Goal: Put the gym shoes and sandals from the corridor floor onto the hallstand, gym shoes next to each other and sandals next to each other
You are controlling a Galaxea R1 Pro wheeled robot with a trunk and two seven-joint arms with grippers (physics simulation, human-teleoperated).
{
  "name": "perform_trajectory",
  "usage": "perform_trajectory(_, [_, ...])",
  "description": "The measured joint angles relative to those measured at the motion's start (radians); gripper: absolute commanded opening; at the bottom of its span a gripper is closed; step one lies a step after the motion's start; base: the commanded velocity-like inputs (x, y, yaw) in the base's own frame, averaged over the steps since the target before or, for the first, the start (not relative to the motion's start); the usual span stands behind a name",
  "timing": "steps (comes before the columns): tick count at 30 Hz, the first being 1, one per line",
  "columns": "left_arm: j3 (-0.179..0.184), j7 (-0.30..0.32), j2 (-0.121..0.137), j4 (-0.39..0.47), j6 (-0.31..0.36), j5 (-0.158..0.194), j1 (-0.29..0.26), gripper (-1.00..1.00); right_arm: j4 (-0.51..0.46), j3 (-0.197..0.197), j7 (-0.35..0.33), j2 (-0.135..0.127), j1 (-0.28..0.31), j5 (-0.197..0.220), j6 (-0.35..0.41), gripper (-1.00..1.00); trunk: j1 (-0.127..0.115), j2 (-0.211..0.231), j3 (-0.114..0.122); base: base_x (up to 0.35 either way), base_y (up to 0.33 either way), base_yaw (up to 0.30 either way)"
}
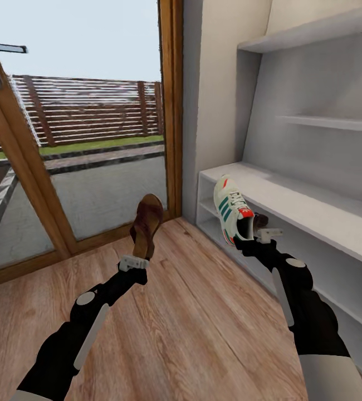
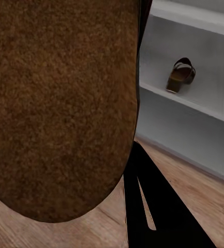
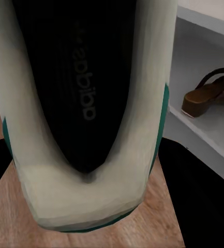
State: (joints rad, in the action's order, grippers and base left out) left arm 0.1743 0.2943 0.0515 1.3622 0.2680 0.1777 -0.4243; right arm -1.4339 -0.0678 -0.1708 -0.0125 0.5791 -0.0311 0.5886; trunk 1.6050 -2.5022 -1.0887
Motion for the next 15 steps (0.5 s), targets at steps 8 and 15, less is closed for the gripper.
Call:
perform_trajectory(8, [0.0,0.0,0.0,0.0,0.0,0.0,0.0,-1.0,-0.002,0.0,0.0,0.0,0.0,0.0,0.0,-1.0,0.0,0.0,0.001,0.31,0.083,-0.044])
perform_trajectory(15, [0.0,0.0,0.0,0.0,0.0,0.0,0.0,-1.0,-0.002,0.0,0.0,0.0,0.0,0.0,0.0,-1.0,0.0,0.0,0.001,0.338,0.106,-0.001])
